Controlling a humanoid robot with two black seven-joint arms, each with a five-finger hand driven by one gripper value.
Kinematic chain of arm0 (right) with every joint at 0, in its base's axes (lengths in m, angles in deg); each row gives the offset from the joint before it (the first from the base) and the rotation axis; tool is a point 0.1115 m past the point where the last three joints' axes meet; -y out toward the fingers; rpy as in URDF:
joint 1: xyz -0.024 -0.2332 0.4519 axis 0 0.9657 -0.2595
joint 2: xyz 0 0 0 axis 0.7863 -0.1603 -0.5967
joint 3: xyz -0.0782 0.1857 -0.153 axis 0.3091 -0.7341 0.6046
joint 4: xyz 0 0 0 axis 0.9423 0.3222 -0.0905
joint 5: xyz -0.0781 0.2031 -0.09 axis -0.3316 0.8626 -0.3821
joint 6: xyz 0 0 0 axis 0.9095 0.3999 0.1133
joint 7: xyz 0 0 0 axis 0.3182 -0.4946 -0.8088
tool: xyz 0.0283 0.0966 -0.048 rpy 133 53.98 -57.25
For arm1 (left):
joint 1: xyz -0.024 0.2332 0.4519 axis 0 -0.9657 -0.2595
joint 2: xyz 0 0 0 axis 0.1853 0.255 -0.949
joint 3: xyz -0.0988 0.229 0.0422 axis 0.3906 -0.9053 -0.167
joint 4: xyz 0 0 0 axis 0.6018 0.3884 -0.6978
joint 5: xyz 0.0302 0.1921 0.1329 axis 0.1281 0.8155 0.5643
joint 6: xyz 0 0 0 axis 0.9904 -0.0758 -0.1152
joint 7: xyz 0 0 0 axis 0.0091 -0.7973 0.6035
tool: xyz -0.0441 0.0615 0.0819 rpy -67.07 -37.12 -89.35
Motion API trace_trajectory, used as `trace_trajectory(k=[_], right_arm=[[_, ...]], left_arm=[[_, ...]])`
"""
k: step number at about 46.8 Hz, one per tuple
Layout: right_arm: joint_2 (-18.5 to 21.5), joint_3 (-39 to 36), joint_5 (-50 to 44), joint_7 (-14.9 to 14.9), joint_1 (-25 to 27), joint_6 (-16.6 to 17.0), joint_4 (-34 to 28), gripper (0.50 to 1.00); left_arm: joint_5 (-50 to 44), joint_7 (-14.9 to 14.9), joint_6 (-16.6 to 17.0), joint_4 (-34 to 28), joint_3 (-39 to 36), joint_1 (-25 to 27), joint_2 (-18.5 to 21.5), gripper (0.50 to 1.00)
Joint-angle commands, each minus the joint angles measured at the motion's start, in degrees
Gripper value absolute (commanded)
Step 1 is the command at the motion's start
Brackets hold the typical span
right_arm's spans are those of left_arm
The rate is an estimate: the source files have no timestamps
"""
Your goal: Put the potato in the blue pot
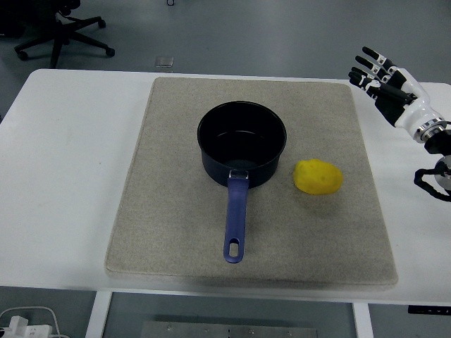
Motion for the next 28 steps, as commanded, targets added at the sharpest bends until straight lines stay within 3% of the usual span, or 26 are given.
trace_trajectory(k=[1, 28], right_arm=[[0.0, 0.0, 0.0, 0.0, 0.0, -0.4, 0.1, 0.93], [-0.9, 0.8, 0.0, -0.3, -1.4, -0.3, 0.0, 0.93]], left_arm=[[0.0, -0.1, 0.1, 0.0, -0.1, 0.1, 0.0, 0.994], [-0.1, -0.1, 0.6, 0.1, 0.1, 0.1, 0.0, 0.994]])
